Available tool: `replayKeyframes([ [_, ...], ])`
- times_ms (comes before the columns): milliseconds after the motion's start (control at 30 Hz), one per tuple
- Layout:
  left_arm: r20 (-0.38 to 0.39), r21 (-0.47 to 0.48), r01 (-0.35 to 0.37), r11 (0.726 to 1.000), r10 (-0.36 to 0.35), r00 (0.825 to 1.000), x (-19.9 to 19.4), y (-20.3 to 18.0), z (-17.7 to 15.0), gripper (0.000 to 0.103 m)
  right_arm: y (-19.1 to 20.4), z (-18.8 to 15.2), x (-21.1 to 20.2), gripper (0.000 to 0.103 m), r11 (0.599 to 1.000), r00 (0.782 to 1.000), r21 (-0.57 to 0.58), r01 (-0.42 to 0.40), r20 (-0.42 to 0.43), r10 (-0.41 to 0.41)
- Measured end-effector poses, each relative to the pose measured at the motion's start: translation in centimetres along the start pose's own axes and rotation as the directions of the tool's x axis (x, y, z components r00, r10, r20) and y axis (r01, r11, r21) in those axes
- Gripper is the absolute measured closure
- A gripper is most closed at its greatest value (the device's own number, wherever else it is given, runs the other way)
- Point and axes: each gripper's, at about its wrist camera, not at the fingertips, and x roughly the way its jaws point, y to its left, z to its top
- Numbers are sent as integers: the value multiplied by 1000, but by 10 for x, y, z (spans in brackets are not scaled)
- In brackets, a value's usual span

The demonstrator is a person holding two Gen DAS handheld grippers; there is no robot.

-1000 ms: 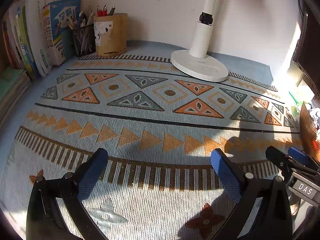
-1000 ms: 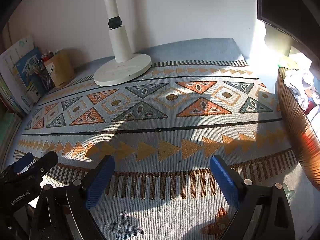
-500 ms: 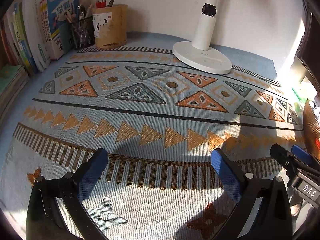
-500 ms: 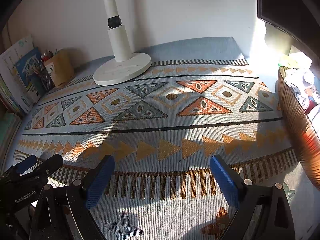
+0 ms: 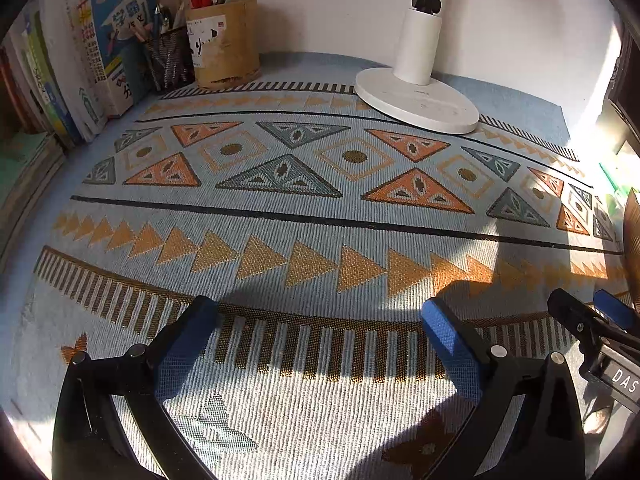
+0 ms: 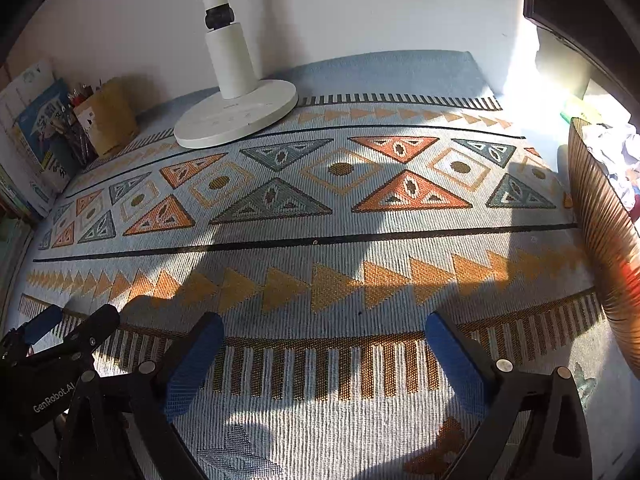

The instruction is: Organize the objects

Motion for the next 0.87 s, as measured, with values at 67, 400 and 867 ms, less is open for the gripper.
replayKeyframes([
  [67,-2,6,-12,1000,12,1000,1,-2,0,0,6,0,4,0,998,999,-37,45,-19,-46],
  [400,7,13,-13,1000,13,1000,0,-1,-2,0,8,-9,-2,0,998,998,-40,58,36,-56],
  [867,6,9,-7,1000,7,1000,0,0,-3,0,8,-10,-2,0,998,998,-42,56,33,-55],
])
